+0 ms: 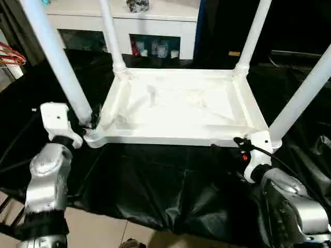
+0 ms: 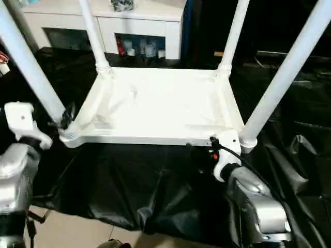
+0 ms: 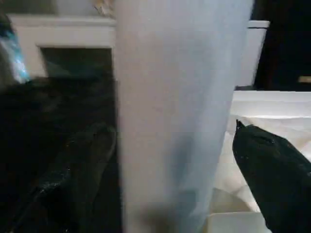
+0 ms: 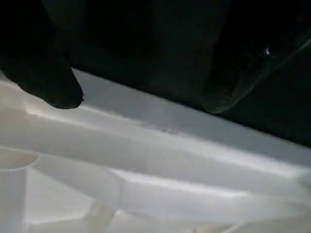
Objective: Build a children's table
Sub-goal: Rotate table base
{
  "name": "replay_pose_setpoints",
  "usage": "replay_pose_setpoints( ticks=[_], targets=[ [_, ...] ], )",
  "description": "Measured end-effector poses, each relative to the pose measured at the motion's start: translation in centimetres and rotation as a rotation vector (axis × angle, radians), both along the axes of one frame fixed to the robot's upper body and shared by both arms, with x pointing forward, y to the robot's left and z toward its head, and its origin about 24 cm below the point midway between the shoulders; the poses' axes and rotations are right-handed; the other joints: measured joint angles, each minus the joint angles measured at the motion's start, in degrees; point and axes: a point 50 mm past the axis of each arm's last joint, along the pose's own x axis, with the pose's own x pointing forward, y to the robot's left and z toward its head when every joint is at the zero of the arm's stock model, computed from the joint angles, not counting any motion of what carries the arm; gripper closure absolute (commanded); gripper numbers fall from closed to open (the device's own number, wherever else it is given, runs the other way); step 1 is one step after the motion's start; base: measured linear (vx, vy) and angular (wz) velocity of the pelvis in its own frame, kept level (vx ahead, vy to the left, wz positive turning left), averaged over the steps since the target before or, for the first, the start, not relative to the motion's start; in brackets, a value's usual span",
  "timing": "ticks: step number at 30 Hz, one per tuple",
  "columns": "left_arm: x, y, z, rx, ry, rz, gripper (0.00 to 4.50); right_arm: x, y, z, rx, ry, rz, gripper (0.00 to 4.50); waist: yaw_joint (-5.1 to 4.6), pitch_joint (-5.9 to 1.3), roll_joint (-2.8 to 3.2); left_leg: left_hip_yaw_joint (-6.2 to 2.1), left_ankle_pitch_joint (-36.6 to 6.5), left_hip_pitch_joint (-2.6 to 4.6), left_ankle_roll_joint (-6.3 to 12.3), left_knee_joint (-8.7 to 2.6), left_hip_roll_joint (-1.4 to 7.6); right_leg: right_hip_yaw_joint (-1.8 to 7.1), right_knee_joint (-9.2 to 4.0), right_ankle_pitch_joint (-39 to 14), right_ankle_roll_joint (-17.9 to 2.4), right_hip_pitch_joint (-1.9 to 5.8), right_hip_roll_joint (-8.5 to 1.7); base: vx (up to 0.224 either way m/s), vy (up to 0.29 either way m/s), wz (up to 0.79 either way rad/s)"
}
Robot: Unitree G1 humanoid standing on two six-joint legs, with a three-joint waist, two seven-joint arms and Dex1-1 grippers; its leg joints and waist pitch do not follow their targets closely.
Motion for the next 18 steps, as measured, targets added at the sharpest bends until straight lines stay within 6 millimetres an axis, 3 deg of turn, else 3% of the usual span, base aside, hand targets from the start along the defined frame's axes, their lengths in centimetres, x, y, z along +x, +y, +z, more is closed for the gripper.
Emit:
replay_pose_setpoints(
  ticks=[5,7,11,18],
  targets=[
    [0.1,-0.1,-0.4,-0.078,0.048,-0.094,0.00,-0.2,0.5,-0.2,-0.007,0.029,0.039,0.03,0.07,0.01,-0.15,0.03,0.00,0.02,0.01,0.00,0.00,0.00,0.02,-0.03,0.00,0.00,-0.02,0.000,0.000,0.00],
    [-0.3,-0.2,-0.4,-0.136,0.065,-0.212,0.00,0.0,0.6,-0.5,-0.018,0.042,0.030,0.03,0.27,-0.03,-0.35,0.05,0.00,0.05,0.01,0.01,-0.01,0.03,0.02,-0.03,0.00,0.02,-0.04,0.000,0.000,0.00],
    [-1.8,-0.8,-0.8,-0.156,0.112,-0.416,0.00,0.9,0.4,-1.2,-0.045,0.054,-0.019,0.03,0.71,-0.09,-0.72,0.17,0.00,0.09,0.01,0.02,-0.13,0.30,0.07,-0.04,0.02,0.04,-0.09,0.000,0.000,0.00],
    [-3.9,-1.8,-1.0,-0.210,0.193,-0.696,0.00,2.4,0.7,-2.6,-0.027,0.063,-0.070,0.03,0.23,-0.14,-1.68,0.23,0.00,0.21,0.01,0.00,-0.32,0.84,0.18,-0.12,0.25,0.02,0.00,0.000,0.000,0.00]
  ],
)
